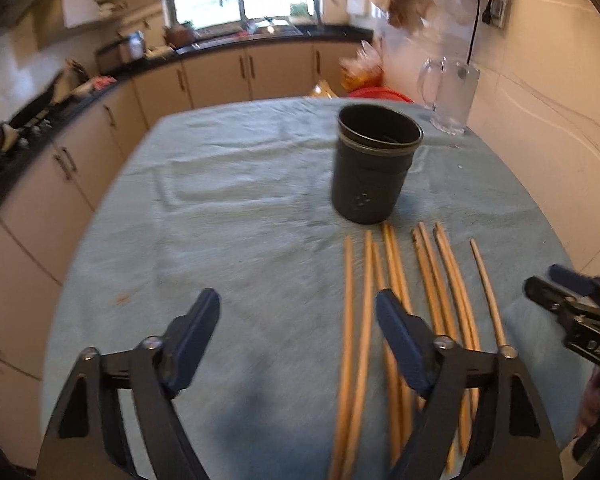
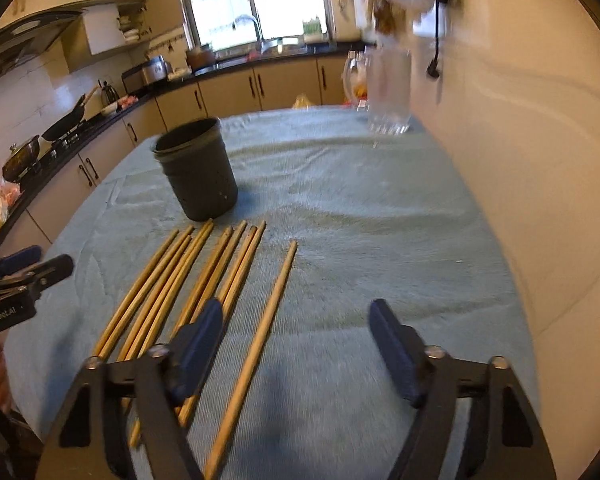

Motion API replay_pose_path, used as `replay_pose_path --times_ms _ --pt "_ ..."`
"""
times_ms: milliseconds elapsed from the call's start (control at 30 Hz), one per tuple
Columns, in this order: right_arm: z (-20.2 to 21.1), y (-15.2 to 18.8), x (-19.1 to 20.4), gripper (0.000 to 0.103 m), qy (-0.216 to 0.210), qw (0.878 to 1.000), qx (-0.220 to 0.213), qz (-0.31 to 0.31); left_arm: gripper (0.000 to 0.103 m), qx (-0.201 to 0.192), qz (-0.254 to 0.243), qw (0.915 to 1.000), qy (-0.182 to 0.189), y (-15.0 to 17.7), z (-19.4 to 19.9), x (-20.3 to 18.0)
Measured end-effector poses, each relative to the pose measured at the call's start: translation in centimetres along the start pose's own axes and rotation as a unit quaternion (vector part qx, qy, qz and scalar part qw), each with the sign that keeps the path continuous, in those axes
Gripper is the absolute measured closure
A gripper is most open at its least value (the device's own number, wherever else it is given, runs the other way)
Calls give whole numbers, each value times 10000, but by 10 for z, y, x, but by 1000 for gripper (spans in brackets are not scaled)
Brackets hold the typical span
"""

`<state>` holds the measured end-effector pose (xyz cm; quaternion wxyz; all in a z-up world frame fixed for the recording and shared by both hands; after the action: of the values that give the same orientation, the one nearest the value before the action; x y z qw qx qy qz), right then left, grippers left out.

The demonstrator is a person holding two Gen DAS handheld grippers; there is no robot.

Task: Organize utensils
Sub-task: 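Close the left tool on one chopstick while the right tool grasps another, then lift the held chopsticks with both tools toward the grey holder cup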

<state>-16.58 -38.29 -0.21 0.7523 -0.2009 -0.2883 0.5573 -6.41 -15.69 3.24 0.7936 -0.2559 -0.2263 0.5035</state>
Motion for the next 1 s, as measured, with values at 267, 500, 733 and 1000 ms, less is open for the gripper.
replay_pose_path --times_ms 267,500,733,1000 --pt "-54 -17 -18 53 -228 9962 699 -463 59 757 -180 9968 160 -22 -75 -20" --pt "-71 -21 -12 56 -181 9961 800 -315 82 864 -331 9954 256 -23 -96 -31" --pt "-77 -26 -7 90 104 9958 910 17 97 1001 -208 9945 222 -22 -95 -18" --pt "-75 -30 -19 93 -131 9924 1179 -329 97 1381 4 9893 470 -24 -100 -2"
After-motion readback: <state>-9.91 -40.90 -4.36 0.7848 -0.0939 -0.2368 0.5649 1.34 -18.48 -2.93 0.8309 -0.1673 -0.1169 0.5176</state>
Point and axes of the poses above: each gripper's, at about its wrist camera, not at the fingertips, and z roughly against the way its jaws point, x to its left, y to its underside, the point moved 5 cm from there along -z, roughly the way its jaws point, and after that the axes turned 6 degrees about -y, right-handed, at the moved point
